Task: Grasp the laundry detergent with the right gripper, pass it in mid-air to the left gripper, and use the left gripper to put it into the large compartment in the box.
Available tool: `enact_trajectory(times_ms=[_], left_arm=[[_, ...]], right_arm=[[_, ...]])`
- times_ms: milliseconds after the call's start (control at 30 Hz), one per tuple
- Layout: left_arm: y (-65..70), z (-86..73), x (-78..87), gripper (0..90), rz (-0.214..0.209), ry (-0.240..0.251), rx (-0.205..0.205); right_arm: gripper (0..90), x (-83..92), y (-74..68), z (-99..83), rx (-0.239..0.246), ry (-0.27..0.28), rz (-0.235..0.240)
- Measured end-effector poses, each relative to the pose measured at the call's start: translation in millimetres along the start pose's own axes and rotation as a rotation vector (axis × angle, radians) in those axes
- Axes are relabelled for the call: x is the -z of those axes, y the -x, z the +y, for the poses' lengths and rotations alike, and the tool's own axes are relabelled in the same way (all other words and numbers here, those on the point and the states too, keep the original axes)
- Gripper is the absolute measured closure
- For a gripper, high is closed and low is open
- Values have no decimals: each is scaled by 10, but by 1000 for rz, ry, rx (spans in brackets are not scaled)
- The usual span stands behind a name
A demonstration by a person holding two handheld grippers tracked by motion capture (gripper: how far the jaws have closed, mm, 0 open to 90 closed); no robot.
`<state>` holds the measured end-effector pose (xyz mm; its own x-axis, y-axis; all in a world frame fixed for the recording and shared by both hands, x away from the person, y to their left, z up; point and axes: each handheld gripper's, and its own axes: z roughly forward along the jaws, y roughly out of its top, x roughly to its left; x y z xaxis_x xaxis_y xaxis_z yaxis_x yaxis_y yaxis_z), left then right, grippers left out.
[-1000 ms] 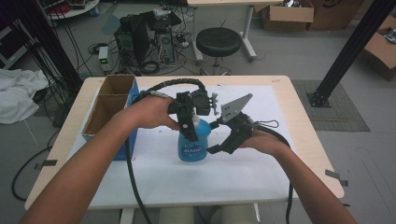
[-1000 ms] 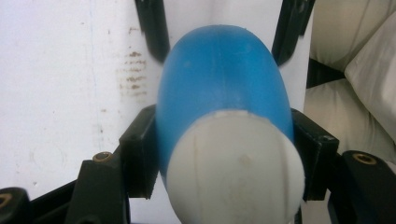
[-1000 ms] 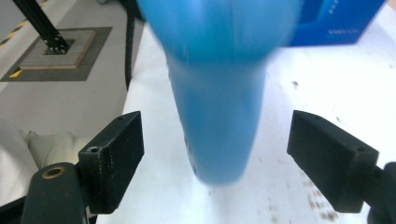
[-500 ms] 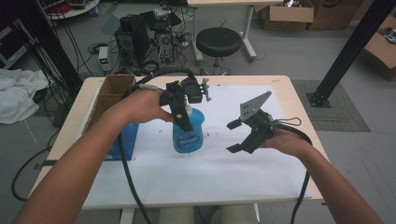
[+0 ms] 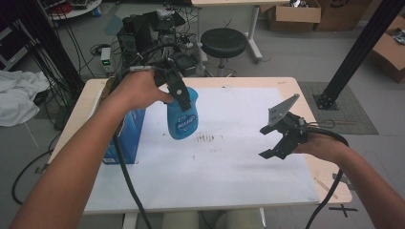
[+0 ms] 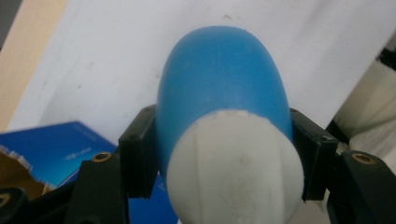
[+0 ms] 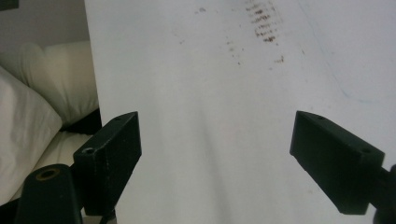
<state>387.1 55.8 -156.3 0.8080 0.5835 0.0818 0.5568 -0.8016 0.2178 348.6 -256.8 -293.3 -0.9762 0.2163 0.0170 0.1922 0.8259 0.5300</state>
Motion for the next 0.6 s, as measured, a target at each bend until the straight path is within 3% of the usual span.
enact_trajectory(times_ms=[33, 67, 100, 167, 200, 233, 300, 600], left_arm=[[0, 0, 0, 380, 0, 0, 0], [-57, -14, 55, 380, 18, 9, 49], [-57, -14, 55, 380, 18, 9, 49], [-145, -38, 130, 380, 39, 12, 135], [-145, -38, 130, 379, 39, 12, 135], [-195, -52, 177, 380, 57, 11, 185], [-220, -61, 199, 380, 65, 12, 204], [-469, -153, 444, 380, 107, 6, 406]], right_arm=[[161, 0, 0, 0, 0, 0, 0], [164, 41, -4, -32, -7, -11, -5], [164, 41, -4, -32, -7, -11, -5], [164, 84, -5, -62, -5, -22, -14], [164, 84, -5, -62, -5, -22, -14], [165, 108, -4, -74, -4, -33, -20], [166, 120, -4, -79, 0, -37, -24], [186, 140, 15, -117, 11, -51, -28]])
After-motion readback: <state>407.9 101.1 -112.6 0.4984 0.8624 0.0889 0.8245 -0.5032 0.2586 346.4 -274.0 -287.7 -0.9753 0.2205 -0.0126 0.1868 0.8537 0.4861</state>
